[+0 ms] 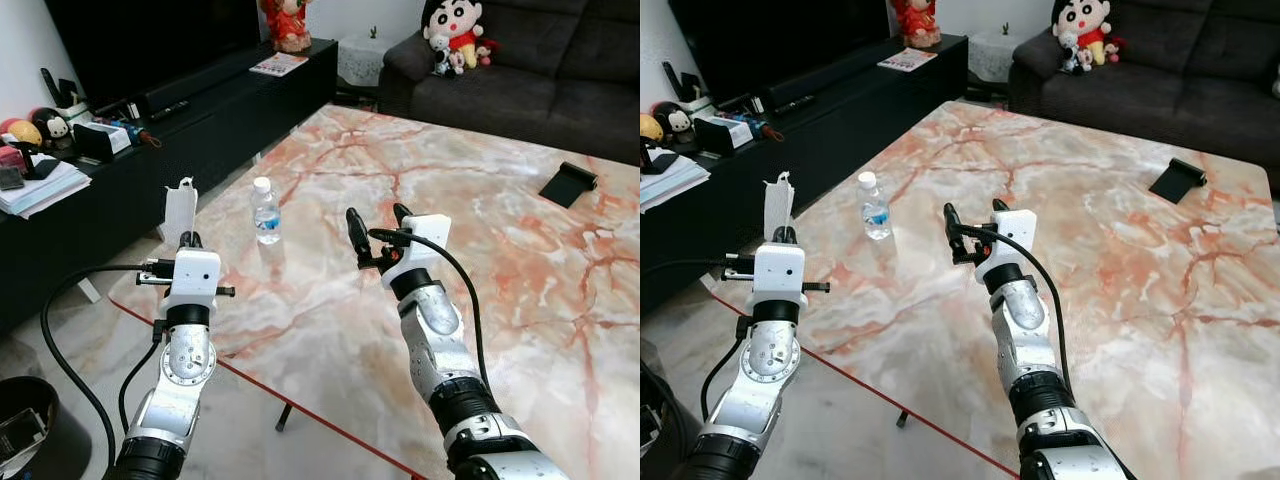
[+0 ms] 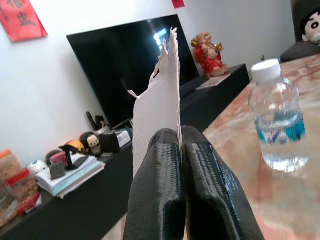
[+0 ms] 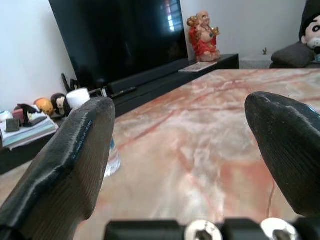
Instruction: Picking trash to rubbish bin
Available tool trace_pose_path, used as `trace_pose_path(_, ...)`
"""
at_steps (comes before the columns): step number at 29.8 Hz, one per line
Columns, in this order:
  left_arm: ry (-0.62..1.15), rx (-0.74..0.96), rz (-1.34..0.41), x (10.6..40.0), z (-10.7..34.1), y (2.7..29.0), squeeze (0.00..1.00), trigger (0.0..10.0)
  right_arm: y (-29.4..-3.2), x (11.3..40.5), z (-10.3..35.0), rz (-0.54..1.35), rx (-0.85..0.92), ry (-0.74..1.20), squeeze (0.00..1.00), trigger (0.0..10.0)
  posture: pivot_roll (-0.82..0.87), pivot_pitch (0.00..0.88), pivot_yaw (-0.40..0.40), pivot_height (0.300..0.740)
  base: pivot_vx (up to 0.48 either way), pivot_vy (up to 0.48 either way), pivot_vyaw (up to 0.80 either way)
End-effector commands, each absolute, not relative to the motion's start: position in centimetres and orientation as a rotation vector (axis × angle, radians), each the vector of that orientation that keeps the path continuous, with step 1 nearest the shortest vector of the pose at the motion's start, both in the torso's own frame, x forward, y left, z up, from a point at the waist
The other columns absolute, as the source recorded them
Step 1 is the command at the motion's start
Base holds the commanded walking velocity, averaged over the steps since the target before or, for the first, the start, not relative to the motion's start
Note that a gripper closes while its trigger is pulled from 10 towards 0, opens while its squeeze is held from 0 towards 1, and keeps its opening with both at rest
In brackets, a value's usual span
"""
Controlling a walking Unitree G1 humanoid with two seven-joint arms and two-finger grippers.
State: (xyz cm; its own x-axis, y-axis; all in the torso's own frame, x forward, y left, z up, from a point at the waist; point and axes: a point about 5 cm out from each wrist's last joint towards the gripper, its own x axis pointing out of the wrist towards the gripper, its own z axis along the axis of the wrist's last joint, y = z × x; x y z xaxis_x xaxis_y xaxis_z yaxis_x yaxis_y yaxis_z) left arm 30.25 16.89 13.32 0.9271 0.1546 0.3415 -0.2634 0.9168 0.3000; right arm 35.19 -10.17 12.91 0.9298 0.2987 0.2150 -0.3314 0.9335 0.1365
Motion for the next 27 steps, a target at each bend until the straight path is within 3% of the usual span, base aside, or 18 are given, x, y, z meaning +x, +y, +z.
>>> trace_pose_path(1, -0.337, 0.342, 0.217, 30.05, 13.61, 16.89, 0.00, 10.0, -9.89, 35.13, 13.09, 0.335, 0.171, -0.202, 0.00, 10.0, 0.06, 0.000, 0.025, 0.740, -0.244, 0.000, 0.00)
trace_pose_path(27, -0.307, 0.344, 0.239, 29.87, 13.08, 17.33, 0.00, 10.0, -9.92, 35.08, 12.43, 0.349, 0.157, -0.164, 0.00, 10.0, 0.07, 0.000, 0.005, 0.740, -0.253, 0.000, 0.00)
